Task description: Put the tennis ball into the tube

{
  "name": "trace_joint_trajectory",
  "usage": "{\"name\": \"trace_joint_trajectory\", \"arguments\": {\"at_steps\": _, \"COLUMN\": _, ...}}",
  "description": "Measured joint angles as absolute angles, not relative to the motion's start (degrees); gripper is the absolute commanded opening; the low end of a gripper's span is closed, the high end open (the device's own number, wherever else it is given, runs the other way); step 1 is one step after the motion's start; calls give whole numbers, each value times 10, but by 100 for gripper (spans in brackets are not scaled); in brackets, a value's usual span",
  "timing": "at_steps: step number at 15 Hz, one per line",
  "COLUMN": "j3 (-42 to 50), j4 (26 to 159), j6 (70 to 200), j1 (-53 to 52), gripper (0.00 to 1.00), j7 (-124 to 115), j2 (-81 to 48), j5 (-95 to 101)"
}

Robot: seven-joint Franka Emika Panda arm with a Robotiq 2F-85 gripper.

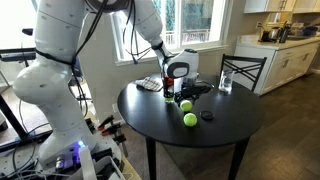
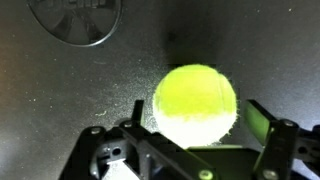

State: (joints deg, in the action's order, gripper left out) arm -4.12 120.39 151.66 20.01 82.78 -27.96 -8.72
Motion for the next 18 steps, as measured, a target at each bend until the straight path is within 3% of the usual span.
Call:
{"name": "trace_joint_trajectory", "arguments": {"at_steps": 1, "j3": -41, "j4": 1203, "j6": 1517, "j1": 201, "gripper": 74, "j7": 828, "j2": -280, "j5": -87}}
{"name": "trace_joint_trajectory", "arguments": {"at_steps": 6, "j3": -43, "j4": 1202, "j6": 1517, "j1": 202, "gripper": 44, "j7": 830, "j2": -282, "j5": -87}}
{"name": "trace_joint_trajectory", "arguments": {"at_steps": 18, "j3": -43, "j4": 1183, "j6": 1484, "j1": 230, "gripper": 43, "j7": 838, "j2": -207, "j5": -114}}
